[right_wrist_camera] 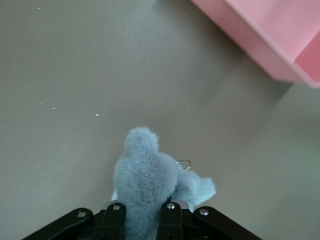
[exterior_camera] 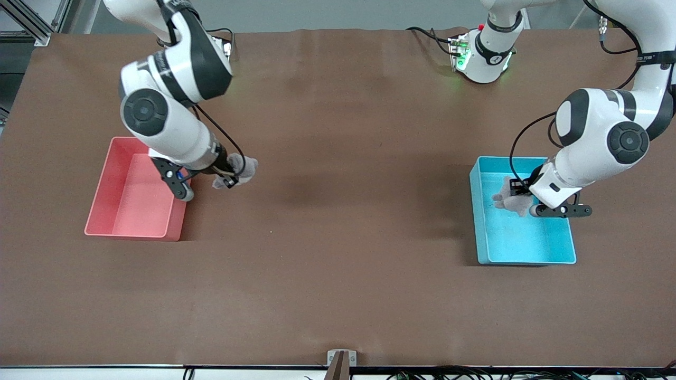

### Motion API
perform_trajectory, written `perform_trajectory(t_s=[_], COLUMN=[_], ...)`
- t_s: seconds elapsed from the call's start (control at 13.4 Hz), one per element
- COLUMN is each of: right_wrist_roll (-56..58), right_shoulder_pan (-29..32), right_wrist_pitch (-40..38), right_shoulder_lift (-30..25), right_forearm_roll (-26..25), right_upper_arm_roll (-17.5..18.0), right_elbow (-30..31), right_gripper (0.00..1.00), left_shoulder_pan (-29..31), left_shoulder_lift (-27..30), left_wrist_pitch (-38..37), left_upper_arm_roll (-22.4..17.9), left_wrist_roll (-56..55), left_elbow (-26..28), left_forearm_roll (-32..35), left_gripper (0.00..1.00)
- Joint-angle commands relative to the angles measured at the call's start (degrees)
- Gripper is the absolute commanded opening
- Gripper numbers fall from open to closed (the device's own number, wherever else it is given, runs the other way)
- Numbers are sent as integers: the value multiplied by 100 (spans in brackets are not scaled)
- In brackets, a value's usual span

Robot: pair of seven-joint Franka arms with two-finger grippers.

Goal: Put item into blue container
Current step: 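Open the left gripper in the blue box while the right gripper lowers toy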

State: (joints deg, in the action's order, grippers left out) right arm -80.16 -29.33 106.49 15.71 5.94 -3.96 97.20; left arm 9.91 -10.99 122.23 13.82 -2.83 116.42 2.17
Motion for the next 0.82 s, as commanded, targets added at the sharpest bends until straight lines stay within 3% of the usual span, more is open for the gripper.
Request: perform_trajectory(t_s=[0.0,0.22,0.45,0.75], right_wrist_roll=[-1173,-2370,-3250,-3901], right_shoulder_pan=[-607,-933,-1075,-1277], right_wrist_pitch=[220,1046,1338,2304], right_shoulder_lift=[1054,1907,2716,3306], right_forearm_roll=[13,12,21,56], right_upper_arm_roll=[-52,-52,-52,79], right_elbow=[-911,-1429,-2413,-2618], right_gripper=[2,2,2,2], left_shoulder_pan=[230,292,345,442], left_shoulder_lift=[1,-218,-517,-781], left_wrist_pitch=[134,423,626,1030], left_upper_arm_roll=[59,59,59,59], left_wrist_roll=[186,187,195,195], left_elbow=[222,407,486,601], left_forearm_roll=[432,626,680,873], left_gripper=[32,32,32,32])
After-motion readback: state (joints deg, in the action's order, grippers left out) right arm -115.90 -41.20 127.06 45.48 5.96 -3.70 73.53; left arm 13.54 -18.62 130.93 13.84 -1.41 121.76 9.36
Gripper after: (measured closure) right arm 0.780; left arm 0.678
